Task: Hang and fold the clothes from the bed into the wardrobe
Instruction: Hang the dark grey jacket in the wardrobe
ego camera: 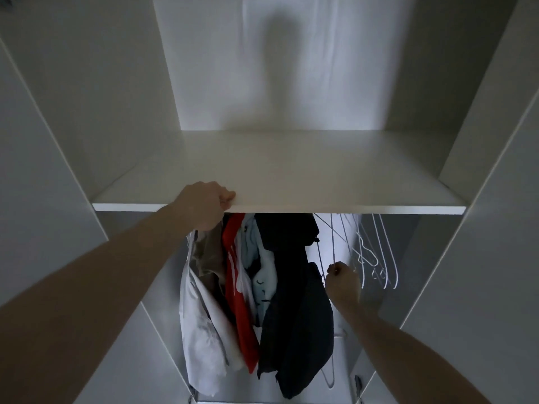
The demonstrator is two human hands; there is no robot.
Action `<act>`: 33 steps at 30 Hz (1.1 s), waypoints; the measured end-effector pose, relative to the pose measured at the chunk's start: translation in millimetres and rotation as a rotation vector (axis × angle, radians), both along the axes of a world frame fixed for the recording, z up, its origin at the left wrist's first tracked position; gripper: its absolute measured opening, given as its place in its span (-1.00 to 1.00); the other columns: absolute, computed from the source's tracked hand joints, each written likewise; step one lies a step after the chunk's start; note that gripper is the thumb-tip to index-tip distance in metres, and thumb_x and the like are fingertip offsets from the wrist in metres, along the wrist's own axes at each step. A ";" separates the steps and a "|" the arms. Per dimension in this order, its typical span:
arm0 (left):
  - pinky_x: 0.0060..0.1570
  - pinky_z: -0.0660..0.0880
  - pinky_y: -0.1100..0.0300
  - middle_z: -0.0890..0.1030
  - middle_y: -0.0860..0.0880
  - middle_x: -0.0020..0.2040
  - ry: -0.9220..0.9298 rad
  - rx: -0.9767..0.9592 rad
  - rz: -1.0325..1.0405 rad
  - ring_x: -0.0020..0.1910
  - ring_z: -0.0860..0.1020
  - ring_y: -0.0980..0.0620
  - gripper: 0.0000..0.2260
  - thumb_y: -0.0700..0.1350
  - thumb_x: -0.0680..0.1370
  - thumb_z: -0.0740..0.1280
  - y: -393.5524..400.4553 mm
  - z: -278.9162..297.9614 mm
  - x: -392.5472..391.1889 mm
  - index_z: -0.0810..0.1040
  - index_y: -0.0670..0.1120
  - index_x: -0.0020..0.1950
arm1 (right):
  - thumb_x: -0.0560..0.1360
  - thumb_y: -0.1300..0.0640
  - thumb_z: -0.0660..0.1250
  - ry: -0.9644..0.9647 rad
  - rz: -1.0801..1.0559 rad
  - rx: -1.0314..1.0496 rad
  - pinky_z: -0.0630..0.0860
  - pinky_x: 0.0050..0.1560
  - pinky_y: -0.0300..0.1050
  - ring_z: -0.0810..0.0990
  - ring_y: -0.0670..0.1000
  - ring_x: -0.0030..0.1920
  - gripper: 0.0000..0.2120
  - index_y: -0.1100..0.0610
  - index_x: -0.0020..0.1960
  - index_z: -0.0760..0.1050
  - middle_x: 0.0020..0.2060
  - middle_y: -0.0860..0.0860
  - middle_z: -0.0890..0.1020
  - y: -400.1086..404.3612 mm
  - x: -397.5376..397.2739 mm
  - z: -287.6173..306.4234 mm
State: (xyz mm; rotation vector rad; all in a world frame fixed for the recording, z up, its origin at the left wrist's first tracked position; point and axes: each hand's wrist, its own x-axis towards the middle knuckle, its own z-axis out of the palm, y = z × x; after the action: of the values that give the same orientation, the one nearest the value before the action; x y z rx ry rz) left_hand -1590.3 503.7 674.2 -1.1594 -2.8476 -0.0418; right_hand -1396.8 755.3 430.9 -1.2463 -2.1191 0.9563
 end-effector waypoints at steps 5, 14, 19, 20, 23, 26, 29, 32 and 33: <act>0.51 0.16 0.09 0.21 0.03 0.64 0.004 0.121 0.007 0.57 0.28 -0.07 -0.47 -0.18 0.67 0.18 -7.2 -20.9 12.9 0.23 0.09 0.64 | 0.62 0.21 0.22 -0.029 0.035 0.007 0.51 -0.21 -0.06 0.61 0.15 -0.24 -0.75 0.19 -0.18 0.57 -0.30 0.10 0.64 -24.2 48.3 3.0; 0.40 0.37 -0.03 0.40 -0.13 0.54 0.021 0.193 -0.075 0.44 0.43 -0.17 -0.55 -0.24 0.66 0.19 -7.7 -28.0 21.2 0.39 -0.06 0.56 | 0.65 0.11 0.17 -0.235 0.013 0.123 0.56 -0.18 -0.03 0.64 0.18 -0.21 -0.68 0.18 -0.17 0.58 -0.27 0.13 0.66 -71.8 119.0 19.5; 0.35 0.42 -0.05 0.46 -0.20 0.46 0.037 0.164 -0.174 0.38 0.47 -0.19 -0.58 -0.22 0.67 0.19 -15.3 -29.8 14.7 0.39 -0.10 0.55 | 0.65 0.12 0.18 -0.219 -0.041 0.061 0.65 -0.19 0.07 0.66 0.19 -0.27 -0.69 0.17 -0.17 0.59 -0.32 0.15 0.64 -108.1 131.8 20.3; 0.37 0.41 -0.06 0.45 -0.21 0.47 0.035 0.149 -0.188 0.39 0.46 -0.19 -0.56 -0.21 0.66 0.21 -16.4 -29.1 13.5 0.37 -0.09 0.56 | 0.65 0.11 0.18 -0.198 -0.051 0.068 0.65 -0.19 0.09 0.65 0.20 -0.28 -0.69 0.16 -0.18 0.57 -0.33 0.14 0.65 -115.2 132.2 21.7; 0.41 0.39 -0.07 0.39 -0.19 0.52 0.049 0.125 -0.221 0.44 0.42 -0.18 -0.49 -0.18 0.65 0.25 -20.7 -28.2 12.4 0.27 -0.05 0.62 | 0.64 0.11 0.20 -0.125 -0.112 0.145 0.60 -0.23 0.02 0.62 0.13 -0.33 -0.68 0.13 -0.24 0.55 -0.41 0.06 0.63 -131.0 130.2 33.5; 0.41 0.34 -0.03 0.34 -0.16 0.57 0.063 0.131 -0.251 0.48 0.38 -0.17 -0.49 -0.14 0.68 0.19 -25.7 -29.3 12.6 0.22 -0.03 0.64 | 0.63 0.12 0.20 -0.104 -0.125 0.197 0.58 -0.21 0.02 0.61 0.15 -0.31 -0.68 0.16 -0.25 0.55 -0.40 0.07 0.63 -135.9 126.8 47.5; 0.42 0.35 -0.04 0.34 -0.15 0.57 0.073 0.125 -0.261 0.48 0.38 -0.17 -0.51 -0.12 0.70 0.16 -28.1 -28.4 10.6 0.21 -0.01 0.65 | 0.62 0.14 0.22 -0.147 -0.123 0.187 0.58 -0.17 0.02 0.62 0.22 -0.22 -0.73 0.17 -0.17 0.61 -0.32 0.10 0.68 -141.0 121.0 59.5; 0.45 0.32 -0.04 0.27 -0.12 0.61 0.066 0.131 -0.264 0.51 0.35 -0.18 -0.49 -0.09 0.70 0.17 -30.3 -29.3 10.0 0.19 0.01 0.66 | 0.51 0.22 0.27 -0.240 -0.128 0.122 0.53 -0.19 -0.06 0.62 0.25 -0.14 -0.83 0.19 -0.15 0.63 -0.26 0.14 0.69 -139.0 115.0 68.2; 0.45 0.32 -0.04 0.26 -0.11 0.62 0.065 0.132 -0.268 0.51 0.35 -0.18 -0.49 -0.08 0.69 0.18 -30.9 -30.1 10.4 0.18 0.02 0.66 | 0.47 0.24 0.27 -0.268 -0.124 0.103 0.52 -0.20 -0.07 0.62 0.25 -0.13 -0.84 0.20 -0.15 0.63 -0.24 0.16 0.69 -138.1 112.3 71.4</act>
State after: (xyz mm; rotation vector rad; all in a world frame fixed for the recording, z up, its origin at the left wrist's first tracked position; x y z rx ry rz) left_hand -1579.9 472.8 644.0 -1.4727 -2.5704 -0.1985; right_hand -1284.5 617.1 502.3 -1.5033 -2.2275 0.6489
